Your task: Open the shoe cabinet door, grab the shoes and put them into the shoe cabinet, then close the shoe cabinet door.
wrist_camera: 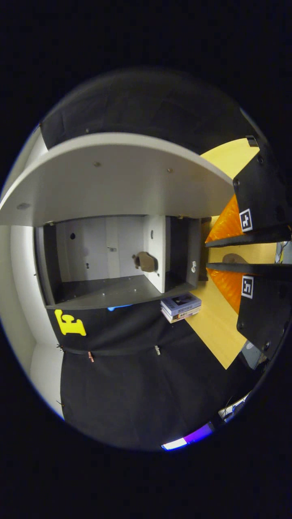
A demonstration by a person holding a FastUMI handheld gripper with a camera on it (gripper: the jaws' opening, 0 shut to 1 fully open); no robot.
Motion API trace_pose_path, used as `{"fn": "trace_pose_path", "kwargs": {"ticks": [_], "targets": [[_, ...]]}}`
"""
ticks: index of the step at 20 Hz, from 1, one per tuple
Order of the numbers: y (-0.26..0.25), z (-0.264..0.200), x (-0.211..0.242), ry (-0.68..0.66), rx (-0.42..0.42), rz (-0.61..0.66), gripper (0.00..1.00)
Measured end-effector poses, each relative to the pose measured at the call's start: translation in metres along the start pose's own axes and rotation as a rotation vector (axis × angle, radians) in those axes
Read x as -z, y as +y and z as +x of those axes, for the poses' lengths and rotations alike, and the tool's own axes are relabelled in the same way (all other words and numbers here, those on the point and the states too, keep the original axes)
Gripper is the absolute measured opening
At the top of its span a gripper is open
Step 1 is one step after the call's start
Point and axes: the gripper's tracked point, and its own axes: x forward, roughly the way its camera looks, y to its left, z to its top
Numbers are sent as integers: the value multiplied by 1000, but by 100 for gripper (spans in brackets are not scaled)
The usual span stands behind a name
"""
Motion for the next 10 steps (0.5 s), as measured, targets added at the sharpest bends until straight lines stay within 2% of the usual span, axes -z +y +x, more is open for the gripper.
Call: {"fn": "trace_pose_path", "kwargs": {"ticks": [5, 10], "targets": [[39, 61, 60, 173, 34, 93, 25], [58, 120, 128, 324, 145, 154, 25]]}}
